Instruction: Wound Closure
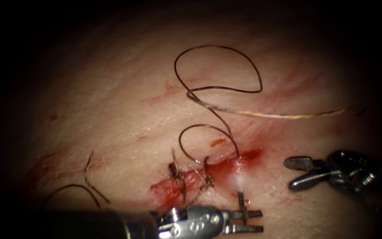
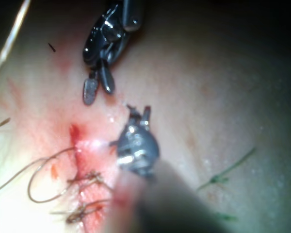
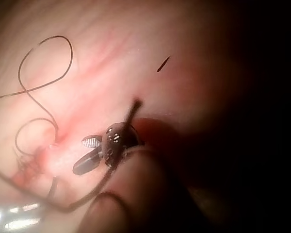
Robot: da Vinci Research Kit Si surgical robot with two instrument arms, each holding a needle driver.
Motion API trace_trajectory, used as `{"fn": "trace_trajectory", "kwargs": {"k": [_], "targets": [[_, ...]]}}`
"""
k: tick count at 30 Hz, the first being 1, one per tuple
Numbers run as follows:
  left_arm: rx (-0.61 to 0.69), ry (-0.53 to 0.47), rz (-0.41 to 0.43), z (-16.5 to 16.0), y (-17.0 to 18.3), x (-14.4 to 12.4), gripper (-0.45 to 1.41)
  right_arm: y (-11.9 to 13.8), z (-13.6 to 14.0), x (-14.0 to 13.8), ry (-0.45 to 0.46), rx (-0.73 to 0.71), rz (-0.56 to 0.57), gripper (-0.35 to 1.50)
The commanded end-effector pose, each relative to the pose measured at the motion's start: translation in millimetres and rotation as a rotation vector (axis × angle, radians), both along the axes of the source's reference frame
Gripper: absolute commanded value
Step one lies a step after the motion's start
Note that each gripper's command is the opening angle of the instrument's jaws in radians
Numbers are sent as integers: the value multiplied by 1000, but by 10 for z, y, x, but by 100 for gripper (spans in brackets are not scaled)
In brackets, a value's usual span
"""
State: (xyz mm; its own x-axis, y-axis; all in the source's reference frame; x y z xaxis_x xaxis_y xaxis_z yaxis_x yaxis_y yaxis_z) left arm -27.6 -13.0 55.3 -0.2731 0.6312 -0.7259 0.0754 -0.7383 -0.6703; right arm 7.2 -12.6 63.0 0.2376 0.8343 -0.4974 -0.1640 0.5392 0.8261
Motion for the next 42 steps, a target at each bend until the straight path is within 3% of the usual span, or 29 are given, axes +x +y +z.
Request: {"fn": "trace_trajectory", "kwargs": {"k": [1, 7, 14, 19, 26, 34, 42], "targets": [[39, -15, 9, 3, -9, -5, -45, -7, 6, 7, 3, 12, 1, 140], [168, -126, 39, -32, -19, 7, -45, -9, 5, 7, 1, 28, 6, 141], [209, -196, 13, -94, -3, 39, -45, -16, 5, 8, 2, 25, 4, 141], [57, -199, -46, -131, 18, 59, -45, -20, 7, 9, 1, 22, 4, 140], [-237, -54, -195, -138, 61, 80, -45, -27, 10, 12, 3, 17, 1, 140], [-349, 43, -333, -142, 110, 117, -45, -27, 9, 12, 3, 17, 1, 138], [-384, 74, -376, -145, 136, 141, -45, -24, 3, 26, 5, -44, -8, 140]]}}
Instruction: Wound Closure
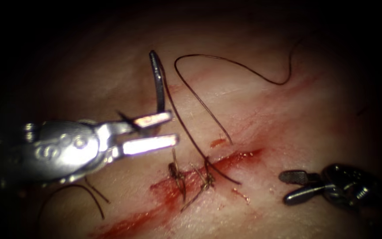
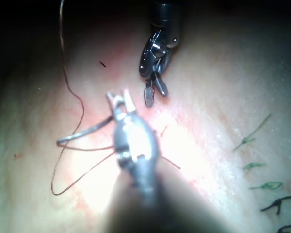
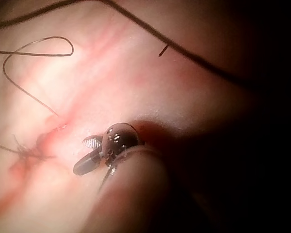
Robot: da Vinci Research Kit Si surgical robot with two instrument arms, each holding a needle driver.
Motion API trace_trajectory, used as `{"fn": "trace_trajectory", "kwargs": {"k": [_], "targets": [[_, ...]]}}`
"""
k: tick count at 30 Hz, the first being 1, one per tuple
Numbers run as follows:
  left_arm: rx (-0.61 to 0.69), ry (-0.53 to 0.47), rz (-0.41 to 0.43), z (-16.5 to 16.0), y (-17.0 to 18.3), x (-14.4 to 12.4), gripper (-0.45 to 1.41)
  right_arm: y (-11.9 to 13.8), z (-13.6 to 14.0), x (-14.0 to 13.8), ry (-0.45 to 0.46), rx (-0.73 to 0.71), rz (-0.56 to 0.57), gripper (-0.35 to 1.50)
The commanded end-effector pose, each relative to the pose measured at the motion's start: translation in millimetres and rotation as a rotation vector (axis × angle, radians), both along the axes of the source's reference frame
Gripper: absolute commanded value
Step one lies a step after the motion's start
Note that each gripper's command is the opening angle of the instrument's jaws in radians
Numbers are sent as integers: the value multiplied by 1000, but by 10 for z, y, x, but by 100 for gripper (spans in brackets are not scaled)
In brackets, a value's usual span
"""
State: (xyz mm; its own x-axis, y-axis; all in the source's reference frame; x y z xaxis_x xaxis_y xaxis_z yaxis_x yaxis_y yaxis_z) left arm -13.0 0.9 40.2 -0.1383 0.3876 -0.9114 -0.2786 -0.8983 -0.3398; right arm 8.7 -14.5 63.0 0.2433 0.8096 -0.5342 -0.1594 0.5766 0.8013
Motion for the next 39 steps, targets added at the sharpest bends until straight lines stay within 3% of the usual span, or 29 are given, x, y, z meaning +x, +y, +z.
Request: {"fn": "trace_trajectory", "kwargs": {"k": [1, 8, 18, 22, 28, 31, 39], "targets": [[1, -1, 1, 8, -1, -6, -45, -4, 1, 12, 4, -3, -1, 140], [-32, 4, -7, 26, 18, -4, -45, 8, -28, 33, 19, -72, -3, 145], [-63, 4, -48, 28, 47, 28, -45, 9, -35, 51, -33, -201, -7, 145], [-67, 10, -56, 36, 49, 27, -45, 10, -31, 59, -84, -321, -50, 133], [-73, 17, -59, 42, 45, 26, -45, 12, -11, 74, -233, -474, -85, 143], [-73, 18, -60, 42, 45, 28, -45, 8, -11, 81, -220, -511, -119, 131], [-73, 17, -58, 42, 45, 30, -45, -12, -11, 108, -220, -578, -251, 126]]}}
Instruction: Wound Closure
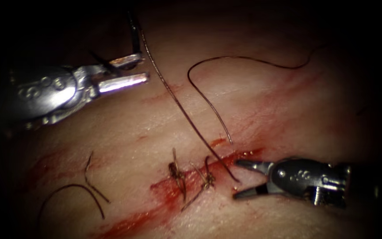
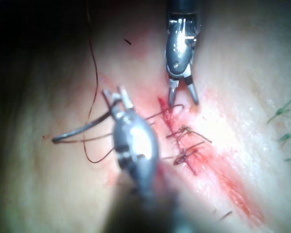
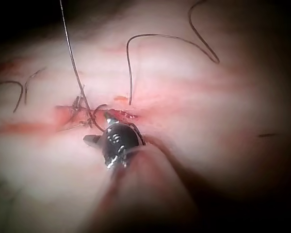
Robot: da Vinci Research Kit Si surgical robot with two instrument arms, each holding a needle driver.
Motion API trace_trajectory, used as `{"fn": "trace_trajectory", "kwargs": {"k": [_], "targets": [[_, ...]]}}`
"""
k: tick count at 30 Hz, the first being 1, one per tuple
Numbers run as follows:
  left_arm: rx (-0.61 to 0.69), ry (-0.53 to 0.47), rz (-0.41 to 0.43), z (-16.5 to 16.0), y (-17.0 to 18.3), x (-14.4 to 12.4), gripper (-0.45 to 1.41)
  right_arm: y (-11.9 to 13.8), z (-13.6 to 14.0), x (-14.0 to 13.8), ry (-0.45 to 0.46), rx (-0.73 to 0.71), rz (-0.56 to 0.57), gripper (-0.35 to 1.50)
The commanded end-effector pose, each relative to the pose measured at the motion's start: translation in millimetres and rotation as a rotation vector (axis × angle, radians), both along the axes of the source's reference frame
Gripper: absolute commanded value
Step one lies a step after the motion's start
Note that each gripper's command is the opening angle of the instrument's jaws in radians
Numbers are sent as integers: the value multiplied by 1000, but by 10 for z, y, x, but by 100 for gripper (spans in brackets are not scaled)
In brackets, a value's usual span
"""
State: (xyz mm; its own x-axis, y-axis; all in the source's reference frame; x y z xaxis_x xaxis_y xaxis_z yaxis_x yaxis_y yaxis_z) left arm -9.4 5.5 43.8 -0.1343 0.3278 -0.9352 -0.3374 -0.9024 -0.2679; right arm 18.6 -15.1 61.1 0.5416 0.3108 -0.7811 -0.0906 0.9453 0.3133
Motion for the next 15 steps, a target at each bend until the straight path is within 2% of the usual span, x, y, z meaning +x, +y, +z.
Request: {"fn": "trace_trajectory", "kwargs": {"k": [1, 4, 5, 6, 7, 9, 15], "targets": [[0, -1, 1, 6, -2, -5, -45, -7, 10, 10, 1, -2, -7, 126], [0, -2, 2, 6, -3, -5, -45, -11, 17, 17, -17, -15, -12, 125], [-1, -2, 2, 6, -3, -5, -45, -12, 18, 19, -27, -16, -14, 120], [-1, -2, 2, 6, -3, -6, -45, -12, 18, 19, -21, -15, -27, 101], [-1, -1, 1, 6, -4, -6, -45, -11, 18, 19, -13, -18, -41, 64], [-2, -1, 1, 7, -4, -6, -45, -10, 16, 17, -11, -19, -72, -35], [-2, -3, 3, 7, -5, -6, -45, -2, 5, 0, -101, -48, -57, -35]]}}
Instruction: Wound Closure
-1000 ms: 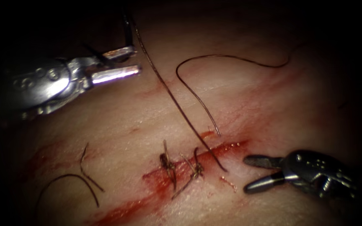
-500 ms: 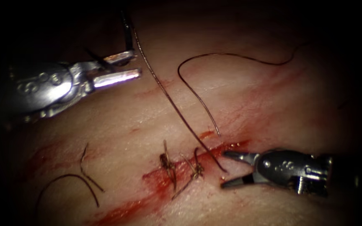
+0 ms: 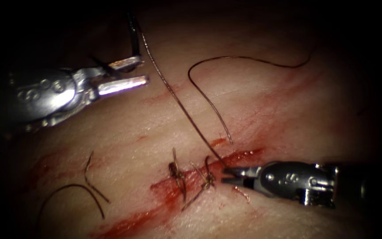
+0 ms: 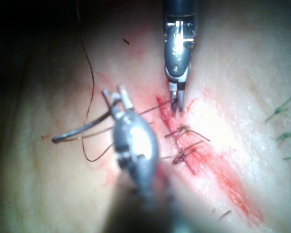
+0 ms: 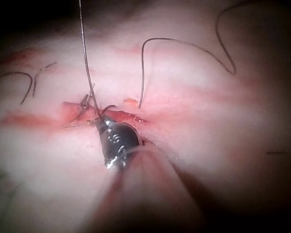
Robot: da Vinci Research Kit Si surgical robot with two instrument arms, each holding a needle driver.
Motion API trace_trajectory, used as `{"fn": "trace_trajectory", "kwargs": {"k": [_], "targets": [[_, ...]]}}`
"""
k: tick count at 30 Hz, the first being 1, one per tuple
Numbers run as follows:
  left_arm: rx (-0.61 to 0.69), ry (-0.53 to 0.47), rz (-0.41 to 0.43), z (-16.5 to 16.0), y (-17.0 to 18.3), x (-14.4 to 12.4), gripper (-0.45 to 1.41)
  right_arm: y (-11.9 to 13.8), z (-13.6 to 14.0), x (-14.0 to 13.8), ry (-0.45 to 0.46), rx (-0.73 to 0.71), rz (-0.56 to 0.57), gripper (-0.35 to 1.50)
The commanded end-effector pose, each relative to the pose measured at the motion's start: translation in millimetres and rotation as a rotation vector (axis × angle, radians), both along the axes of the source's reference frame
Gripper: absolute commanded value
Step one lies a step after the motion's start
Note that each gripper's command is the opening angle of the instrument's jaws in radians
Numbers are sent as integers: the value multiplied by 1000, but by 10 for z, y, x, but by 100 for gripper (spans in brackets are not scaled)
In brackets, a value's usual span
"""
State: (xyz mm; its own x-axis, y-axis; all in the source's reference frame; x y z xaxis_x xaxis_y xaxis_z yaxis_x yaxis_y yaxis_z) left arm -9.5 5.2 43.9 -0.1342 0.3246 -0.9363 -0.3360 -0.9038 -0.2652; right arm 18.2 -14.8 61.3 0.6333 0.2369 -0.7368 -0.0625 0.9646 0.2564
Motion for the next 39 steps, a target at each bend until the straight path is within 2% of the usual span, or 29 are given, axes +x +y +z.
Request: {"fn": "trace_trajectory", "kwargs": {"k": [1, 3, 8, 11, 12, 20, 23, 26, 28, 29, 30, 31, 33, 39], "targets": [[1, -2, 1, 6, -2, -5, -45, -5, 0, 0, -17, 8, 2, -35], [1, -2, 1, 7, -2, -5, -45, -14, -10, -6, -52, 20, 1, -35], [-4, 1, 0, 10, -5, -8, -45, -46, -41, -2, -41, 97, 15, -35], [-7, -1, 1, 12, -8, -10, -45, -60, -65, 9, -29, 118, 3, -35], [-9, -2, 2, 12, -9, -11, -45, -67, -82, 17, -16, 129, 1, -35], [-12, -3, 3, 13, -12, -11, -45, -94, -166, 53, 12, 160, -15, -35], [-13, -5, 1, 14, -12, -12, -45, -103, -192, 69, 30, 173, -28, -35], [-13, -5, 1, 14, -11, -12, -45, -101, -204, 79, 51, 167, -37, -35], [-13, -5, 1, 14, -11, -12, -45, -94, -203, 77, 63, 152, -25, 32], [-13, -5, 1, 14, -11, -12, -45, -89, -200, 74, 60, 135, -8, 81], [-12, -3, 3, 14, -11, -12, -45, -82, -195, 68, 48, 106, 28, 111], [-12, -3, 3, 14, -11, -12, -45, -76, -191, 63, 42, 86, 55, 128], [-12, -3, 4, 15, -11, -12, -45, -61, -178, 49, 45, 44, 93, 145], [-13, -3, 4, 17, -11, -11, -45, -27, -141, -1, 60, -13, 120, 148]]}}
